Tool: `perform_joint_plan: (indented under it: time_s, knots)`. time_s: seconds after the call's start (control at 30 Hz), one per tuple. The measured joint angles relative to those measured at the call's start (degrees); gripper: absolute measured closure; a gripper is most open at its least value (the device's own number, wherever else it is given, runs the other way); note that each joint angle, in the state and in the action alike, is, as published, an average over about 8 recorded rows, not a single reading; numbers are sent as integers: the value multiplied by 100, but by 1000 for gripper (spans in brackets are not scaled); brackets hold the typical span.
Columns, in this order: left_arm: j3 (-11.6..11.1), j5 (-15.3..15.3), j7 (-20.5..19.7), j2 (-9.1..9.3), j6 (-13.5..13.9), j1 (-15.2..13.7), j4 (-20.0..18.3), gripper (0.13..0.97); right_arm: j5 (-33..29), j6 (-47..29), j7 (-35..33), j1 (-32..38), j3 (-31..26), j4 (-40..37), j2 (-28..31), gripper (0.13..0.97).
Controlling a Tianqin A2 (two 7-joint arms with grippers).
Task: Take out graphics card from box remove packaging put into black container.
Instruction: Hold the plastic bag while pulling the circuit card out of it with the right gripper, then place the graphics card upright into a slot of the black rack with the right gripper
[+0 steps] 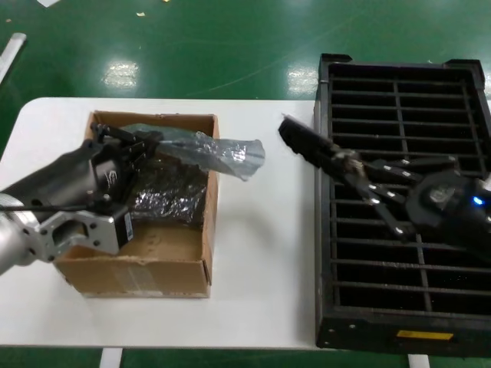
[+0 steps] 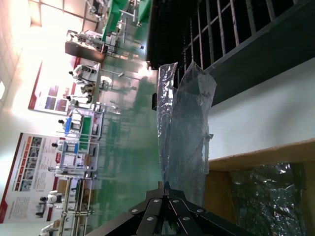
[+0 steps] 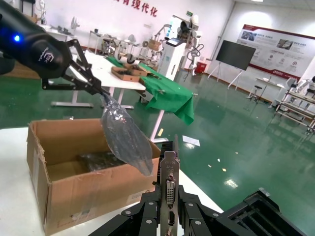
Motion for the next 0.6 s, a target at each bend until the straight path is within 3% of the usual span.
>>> perform_joint_plan:
  time_s: [0.17, 0.6]
  knots:
    - [0, 0, 0, 0, 0, 0, 0, 959, -95, -586, -45, 652, -325, -215, 15, 909]
    - [0, 0, 0, 0, 0, 0, 0, 959, 60, -3353, -119, 2927, -1164, -1244, 223, 909]
